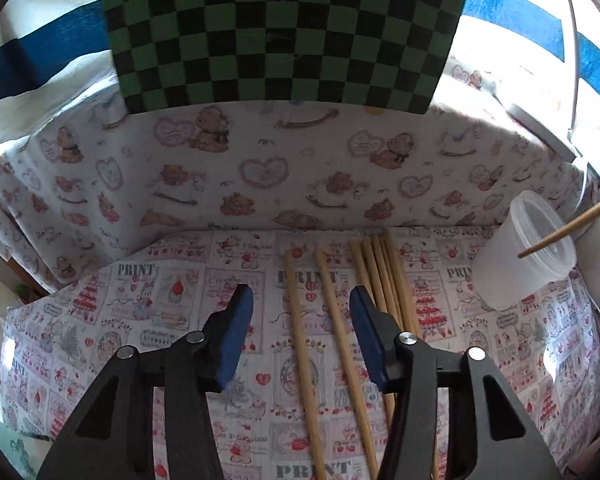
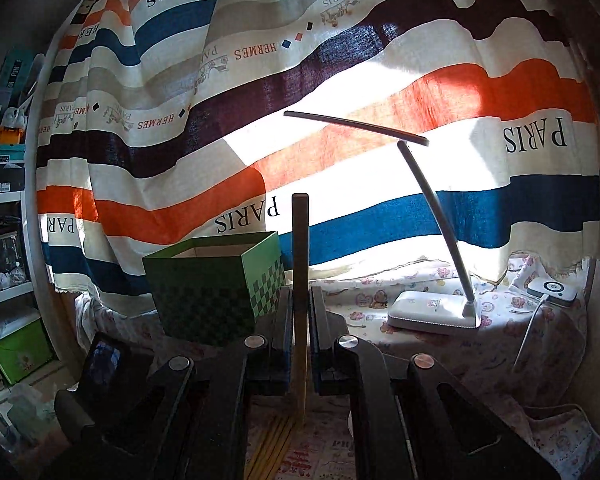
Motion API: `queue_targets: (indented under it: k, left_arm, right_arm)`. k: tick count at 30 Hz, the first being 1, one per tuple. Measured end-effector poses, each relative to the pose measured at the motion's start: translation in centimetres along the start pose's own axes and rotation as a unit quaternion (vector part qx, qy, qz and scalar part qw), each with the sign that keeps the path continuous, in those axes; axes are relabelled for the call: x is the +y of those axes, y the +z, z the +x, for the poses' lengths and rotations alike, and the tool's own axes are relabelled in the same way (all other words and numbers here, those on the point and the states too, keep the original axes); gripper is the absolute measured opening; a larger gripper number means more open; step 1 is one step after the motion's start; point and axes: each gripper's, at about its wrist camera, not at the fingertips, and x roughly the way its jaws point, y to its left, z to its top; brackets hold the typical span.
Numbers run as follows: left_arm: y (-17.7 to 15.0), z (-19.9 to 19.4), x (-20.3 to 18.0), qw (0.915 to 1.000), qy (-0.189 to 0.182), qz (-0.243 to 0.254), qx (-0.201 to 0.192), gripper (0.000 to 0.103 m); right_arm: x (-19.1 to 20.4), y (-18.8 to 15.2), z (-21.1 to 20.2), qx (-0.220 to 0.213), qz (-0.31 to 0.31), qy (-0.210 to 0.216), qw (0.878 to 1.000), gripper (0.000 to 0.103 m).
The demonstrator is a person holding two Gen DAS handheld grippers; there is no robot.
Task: Organize utensils
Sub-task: 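Grasp a wooden chopstick with the right tool while the left tool grasps another chopstick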
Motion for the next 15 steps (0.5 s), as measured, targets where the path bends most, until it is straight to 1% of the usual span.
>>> queue_targets:
  k: [1, 2, 3, 4, 5, 8, 12, 14, 15]
  left_arm:
    - [0.5, 1.0, -0.4, 0.9998, 0.012, 0.011, 0.011, 0.046]
    - [1.0, 2.2, -0.8, 0.999, 0.015, 0.027, 0.031, 0.039]
    - [1.1, 3.3, -1.0, 0.9981, 0.001, 0.033, 0.052, 0.035]
    - [1.2, 4.3, -1.2, 0.997, -0.012, 0.03, 0.07, 0.026]
    - [1.2, 5.1, -1.5, 0.9959, -0.011, 0.033, 0.083, 0.024]
    - [1.3, 6.9, -2.2, 0.9942, 0.015, 0.051, 0.094, 0.024]
    - [1.9, 7.7, -1.2, 0.9945, 0.047, 0.016, 0.092, 0.024]
    - [2.0, 7.8, -0.5, 0.9949, 0.048, 0.0, 0.089, 0.024]
    - [1.9, 8.1, -0.2, 0.9944, 0.044, -0.005, 0.096, 0.024]
  right_arm:
    - [-0.2, 0.1, 0.2, 0.0, -0.001, -0.004, 1.0, 0.008]
    - [-0.5, 0.1, 0.3, -0.001, -0.001, -0.007, 1.0, 0.008]
    - [-0.7, 0.2, 0.3, -0.003, -0.001, -0.006, 1.0, 0.008]
    - [-0.9, 0.2, 0.4, -0.005, 0.0, -0.003, 1.0, 0.008]
    - [-1.1, 0.2, 0.4, -0.007, 0.0, 0.0, 1.0, 0.008]
    - [-1.4, 0.2, 0.6, -0.009, -0.004, -0.001, 1.0, 0.008]
    - [-2.3, 0.2, 0.4, -0.021, 0.015, -0.006, 1.0, 0.008]
    - [-2.4, 0.4, 0.3, -0.02, 0.009, -0.006, 1.0, 0.008]
    - [-2.5, 0.5, 0.2, -0.023, 0.011, -0.009, 1.0, 0.008]
